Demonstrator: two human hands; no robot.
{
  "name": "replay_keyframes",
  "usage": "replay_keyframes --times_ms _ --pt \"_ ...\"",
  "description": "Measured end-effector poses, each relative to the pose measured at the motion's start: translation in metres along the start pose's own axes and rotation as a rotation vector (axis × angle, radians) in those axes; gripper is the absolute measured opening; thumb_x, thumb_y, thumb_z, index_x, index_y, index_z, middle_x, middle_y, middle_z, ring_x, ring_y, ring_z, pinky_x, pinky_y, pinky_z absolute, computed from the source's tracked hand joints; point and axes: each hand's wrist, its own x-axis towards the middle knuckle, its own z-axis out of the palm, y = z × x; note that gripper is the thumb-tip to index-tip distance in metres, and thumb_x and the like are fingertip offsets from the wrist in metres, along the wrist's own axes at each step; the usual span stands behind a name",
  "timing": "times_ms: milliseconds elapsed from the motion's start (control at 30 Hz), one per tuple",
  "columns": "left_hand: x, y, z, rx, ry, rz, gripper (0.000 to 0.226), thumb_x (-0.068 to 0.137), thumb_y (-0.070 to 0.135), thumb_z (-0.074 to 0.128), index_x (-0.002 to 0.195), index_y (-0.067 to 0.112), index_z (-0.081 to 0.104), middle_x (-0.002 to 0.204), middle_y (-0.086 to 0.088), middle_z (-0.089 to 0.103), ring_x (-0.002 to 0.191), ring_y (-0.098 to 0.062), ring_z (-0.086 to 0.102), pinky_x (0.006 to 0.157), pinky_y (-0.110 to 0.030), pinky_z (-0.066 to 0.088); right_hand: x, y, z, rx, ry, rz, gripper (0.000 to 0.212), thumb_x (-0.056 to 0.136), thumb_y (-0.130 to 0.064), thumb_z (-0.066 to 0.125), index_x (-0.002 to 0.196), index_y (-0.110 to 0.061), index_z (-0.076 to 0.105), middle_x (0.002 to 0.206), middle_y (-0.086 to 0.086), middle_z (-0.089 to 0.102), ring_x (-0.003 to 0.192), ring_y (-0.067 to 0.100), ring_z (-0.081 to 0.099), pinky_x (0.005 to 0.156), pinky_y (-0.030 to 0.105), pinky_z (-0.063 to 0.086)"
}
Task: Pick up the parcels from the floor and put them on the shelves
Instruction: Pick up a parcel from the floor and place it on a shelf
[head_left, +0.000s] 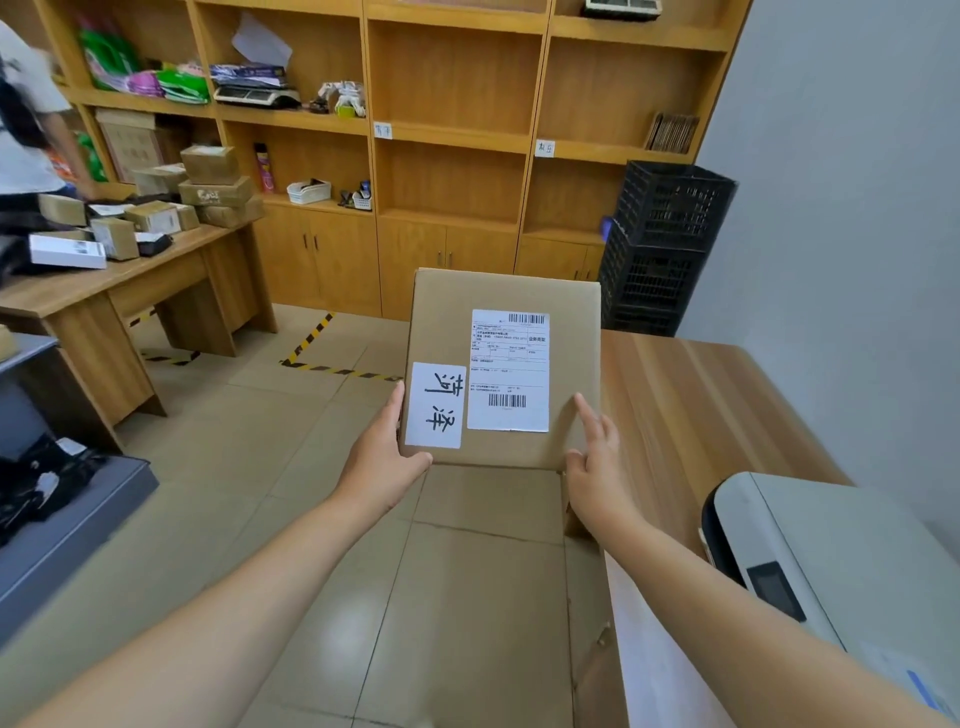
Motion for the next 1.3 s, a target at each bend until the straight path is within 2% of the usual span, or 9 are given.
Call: replay_keyframes --times_ms 133,267,367,500,700,900,1033,1233,1300 --pt "0.067 -0.004 -0.008 0.079 0.012 0.125 0.086 0.081 0.004 0.06 0.146 0.04 0.016 0.156 0.016 0.014 0.134 0.004 0.019 0.096 -0.02 0.031 0.071 -0.012 0.023 -0.029 0.011 -0.038 0.065 0.094 -0.003 0.035 0.143 -0.042 0.02 0.155 -0.004 0.009 0.117 0.016 0.041 0.096 0.034 0.041" --pt "0.152 -0.017 -0.039 0.121 0.006 0.151 0.073 0.084 0.005 0.058 0.141 0.04 0.03 0.153 0.027 0.003 0.134 -0.003 0.031 0.077 -0.017 0.039 0.152 -0.037 0.062 -0.074 0.001 -0.037 0.063 0.094 -0.006 0.036 0.144 -0.041 0.019 0.156 -0.009 0.006 0.091 0.014 0.047 0.086 0.043 0.049" --pt "0.214 -0.028 -0.069 0.143 0.01 0.154 0.069 0.085 0.006 0.057 0.14 0.039 0.034 0.148 0.032 0.001 0.13 0.003 0.029 0.067 -0.009 0.039 0.209 -0.055 0.096 -0.116 -0.017 -0.041 0.061 0.095 -0.009 0.036 0.144 -0.041 0.017 0.156 -0.009 0.006 0.091 0.018 0.056 0.074 0.034 0.049" --pt "0.286 -0.043 -0.1 0.188 0.012 0.166 0.067 0.086 0.008 0.057 0.142 0.036 0.034 0.155 0.022 0.001 0.122 0.01 0.023 0.062 -0.005 0.04 0.275 -0.072 0.137 -0.13 -0.037 -0.081 0.059 0.096 -0.011 0.037 0.143 -0.04 0.018 0.154 -0.009 0.01 0.099 0.021 0.055 0.077 0.029 0.046" --pt "0.379 -0.06 -0.121 0.169 0.011 0.152 0.072 0.082 0.01 0.063 0.141 0.038 0.033 0.156 0.021 0.002 0.137 -0.006 0.027 0.076 -0.016 0.041 0.362 -0.086 0.176 -0.13 -0.046 -0.109 0.057 0.096 -0.012 0.037 0.143 -0.039 0.021 0.153 -0.008 0.012 0.091 0.017 0.055 0.072 0.027 0.045" --pt "0.468 -0.07 -0.124 0.196 0.039 0.15 0.073 0.081 0.01 0.067 0.141 0.035 0.035 0.155 0.02 0.004 0.126 0.009 0.019 0.085 -0.019 0.035 0.45 -0.093 0.208 -0.111 -0.058 -0.125 0.054 0.096 -0.011 0.036 0.142 -0.038 0.022 0.153 -0.009 0.013 0.095 0.013 0.05 0.082 0.037 0.05" --pt "0.549 -0.071 -0.123 0.223 0.056 0.148 0.074 0.08 0.009 0.068 0.142 0.032 0.036 0.157 0.014 0.005 0.137 -0.006 0.024 0.086 -0.017 0.035 0.533 -0.091 0.227 -0.115 -0.063 -0.14 0.054 0.097 -0.013 0.035 0.144 -0.037 0.021 0.154 -0.01 0.012 0.093 0.014 0.054 0.074 0.026 0.043" --pt "0.687 -0.064 -0.122 0.323 0.097 0.135 0.074 0.079 0.017 0.069 0.141 0.037 0.033 0.157 0.015 0.003 0.08 0.004 0.04 0.066 -0.015 0.042 0.676 -0.099 0.249 -0.134 -0.09 -0.139 0.056 0.098 -0.015 0.036 0.144 -0.039 0.017 0.156 -0.01 0.006 0.078 0.013 0.056 0.07 0.03 0.051" --pt "0.725 -0.069 -0.123 0.34 0.119 0.137 0.075 0.08 0.018 0.069 0.142 0.037 0.032 0.157 0.015 0.002 0.082 0.008 0.042 0.071 -0.015 0.043 0.718 -0.102 0.259 -0.133 -0.105 -0.162 0.055 0.098 -0.016 0.035 0.144 -0.04 0.016 0.157 -0.01 0.004 0.085 0.012 0.054 0.074 0.031 0.051"
